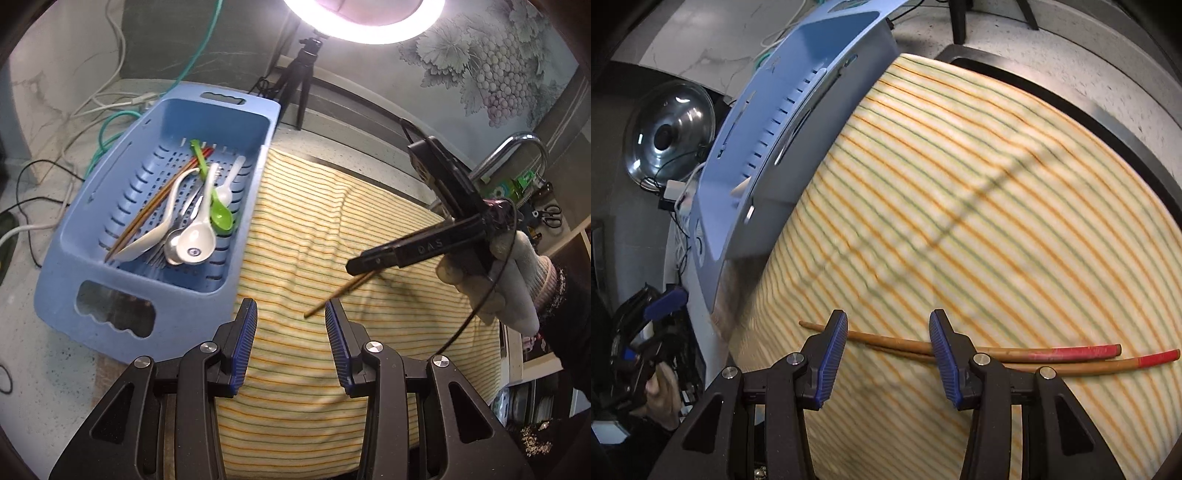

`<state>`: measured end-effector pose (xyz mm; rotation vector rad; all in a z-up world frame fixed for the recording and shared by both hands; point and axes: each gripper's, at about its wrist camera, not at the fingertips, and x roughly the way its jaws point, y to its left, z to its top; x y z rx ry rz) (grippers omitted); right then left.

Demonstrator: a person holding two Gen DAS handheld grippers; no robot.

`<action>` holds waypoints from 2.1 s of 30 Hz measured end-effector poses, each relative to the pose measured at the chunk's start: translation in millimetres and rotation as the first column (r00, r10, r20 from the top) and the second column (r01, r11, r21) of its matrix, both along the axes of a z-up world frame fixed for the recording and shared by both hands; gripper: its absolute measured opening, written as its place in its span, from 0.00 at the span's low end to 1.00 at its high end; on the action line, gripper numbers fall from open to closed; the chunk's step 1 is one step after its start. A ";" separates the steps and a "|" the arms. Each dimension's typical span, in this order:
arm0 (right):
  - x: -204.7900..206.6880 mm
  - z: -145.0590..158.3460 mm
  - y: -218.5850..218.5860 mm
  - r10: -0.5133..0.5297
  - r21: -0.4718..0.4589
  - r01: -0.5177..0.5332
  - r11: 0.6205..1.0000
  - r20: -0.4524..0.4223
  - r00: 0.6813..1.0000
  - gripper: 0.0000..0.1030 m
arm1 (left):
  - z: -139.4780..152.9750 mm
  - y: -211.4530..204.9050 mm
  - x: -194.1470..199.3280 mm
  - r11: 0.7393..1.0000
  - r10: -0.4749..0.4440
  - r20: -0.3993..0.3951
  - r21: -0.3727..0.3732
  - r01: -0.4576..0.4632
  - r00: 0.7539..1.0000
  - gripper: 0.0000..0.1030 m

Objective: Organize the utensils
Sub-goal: 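Move the left tool to one red-tipped chopstick while the right tool approaches the other, then close the left tool on one chopstick while the right tool grips the other chopstick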

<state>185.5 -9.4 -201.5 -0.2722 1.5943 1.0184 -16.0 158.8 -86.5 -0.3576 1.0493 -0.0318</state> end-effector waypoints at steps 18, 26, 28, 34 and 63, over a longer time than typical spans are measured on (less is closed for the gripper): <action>16.3 3.5 -146.6 -0.638 0.028 0.637 0.770 0.011 0.770 0.41 | -38.1 -100.3 99.9 0.875 -0.469 -0.113 0.079 0.478 0.876 0.35; 12.6 0.7 -150.5 -0.723 0.018 0.723 0.691 0.029 0.690 0.28 | -66.1 -143.8 127.9 0.761 -0.597 -0.212 0.155 0.630 0.774 0.20; 12.5 0.1 -151.6 -0.743 0.017 0.743 0.669 0.025 0.668 0.28 | -71.1 -149.0 132.5 0.740 -0.616 -0.224 0.166 0.652 0.755 0.20; 16.6 -2.7 -143.5 -0.795 -0.008 0.796 0.606 0.047 0.605 0.28 | -81.6 -159.2 143.1 0.702 -0.647 -0.235 0.187 0.687 0.726 0.20; 6.6 -4.1 -129.0 -0.736 0.074 0.735 0.674 0.154 0.660 0.06 | -87.3 -97.9 148.4 0.907 -0.420 -0.128 -0.033 0.419 0.899 0.06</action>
